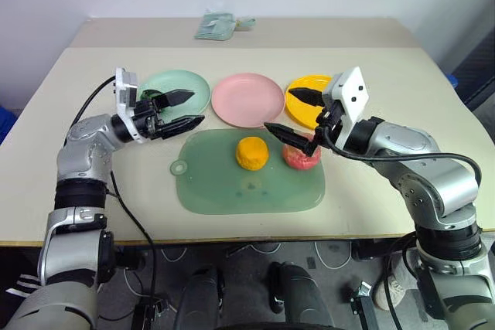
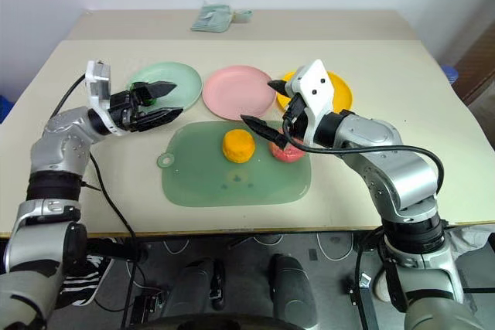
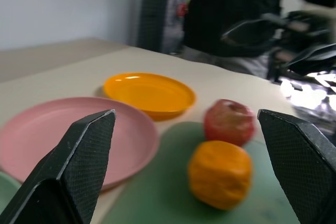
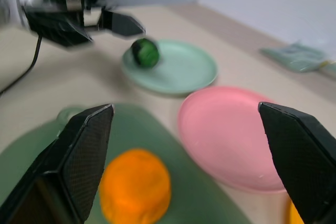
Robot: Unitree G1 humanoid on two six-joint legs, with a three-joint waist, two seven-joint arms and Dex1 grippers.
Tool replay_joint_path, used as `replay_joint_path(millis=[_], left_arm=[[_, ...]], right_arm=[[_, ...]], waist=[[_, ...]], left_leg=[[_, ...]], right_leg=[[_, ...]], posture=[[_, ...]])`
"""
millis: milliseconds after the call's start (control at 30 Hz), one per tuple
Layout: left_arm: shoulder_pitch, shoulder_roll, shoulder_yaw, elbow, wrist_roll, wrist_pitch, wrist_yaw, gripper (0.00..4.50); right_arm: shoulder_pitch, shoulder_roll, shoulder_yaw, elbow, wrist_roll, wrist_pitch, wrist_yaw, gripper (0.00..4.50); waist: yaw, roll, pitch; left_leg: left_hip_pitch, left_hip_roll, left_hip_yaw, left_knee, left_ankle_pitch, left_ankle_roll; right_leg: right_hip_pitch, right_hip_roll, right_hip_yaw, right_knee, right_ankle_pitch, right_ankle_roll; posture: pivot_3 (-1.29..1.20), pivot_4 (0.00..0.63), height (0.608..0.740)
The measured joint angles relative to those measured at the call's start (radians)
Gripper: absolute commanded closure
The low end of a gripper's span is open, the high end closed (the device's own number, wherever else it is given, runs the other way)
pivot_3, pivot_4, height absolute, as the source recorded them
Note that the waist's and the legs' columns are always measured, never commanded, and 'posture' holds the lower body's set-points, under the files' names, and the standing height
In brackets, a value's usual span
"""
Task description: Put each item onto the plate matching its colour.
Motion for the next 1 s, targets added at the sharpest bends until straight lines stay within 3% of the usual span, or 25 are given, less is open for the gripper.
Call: replay_joint_path(millis=[200,433,633,1000], left_arm=[[0.06,0.066,-0.002,-0.07,-0.012,0.042,-0.097,0.06],[0.074,0.093,-0.003,-0.082,-0.005,0.02,-0.145,0.06],[0.108,0.105,-0.001,-0.087,0.004,-0.019,-0.157,0.06],[0.143,0.106,0.0,-0.146,0.002,-0.045,-0.129,0.06]], right_arm=[[-0.014,-0.007,0.057,-0.013,-0.009,0.01,0.035,0.0],[-0.056,0.078,0.239,0.02,-0.134,0.102,-0.072,0.0],[-0.141,0.089,0.292,0.097,-0.195,0.141,-0.067,0.0],[-0.16,0.146,0.312,0.247,-0.216,0.202,-0.02,0.0]], waist=[[-0.003,0.0,0.0],[-0.002,0.0,0.0],[-0.001,0.0,0.0],[-0.003,0.0,0.0]], left_leg=[[0.0,0.0,0.0,0.0,0.0,0.0],[0.0,0.0,0.0,0.0,0.0,0.0],[0.0,0.0,0.0,0.0,0.0,0.0],[0.0,0.0,0.001,0.0,0.0,0.0]], right_leg=[[0.0,0.0,0.0,0.0,-0.002,-0.003],[-0.001,0.0,0.0,0.0,-0.002,-0.003],[-0.001,0.0,0.0,0.0,-0.002,-0.003],[-0.001,0.0,0.0,0.0,-0.002,-0.003]], posture=[[0.0,0.15,0.74],[0.0,0.15,0.74],[0.0,0.15,0.74],[0.0,0.15,0.74]])
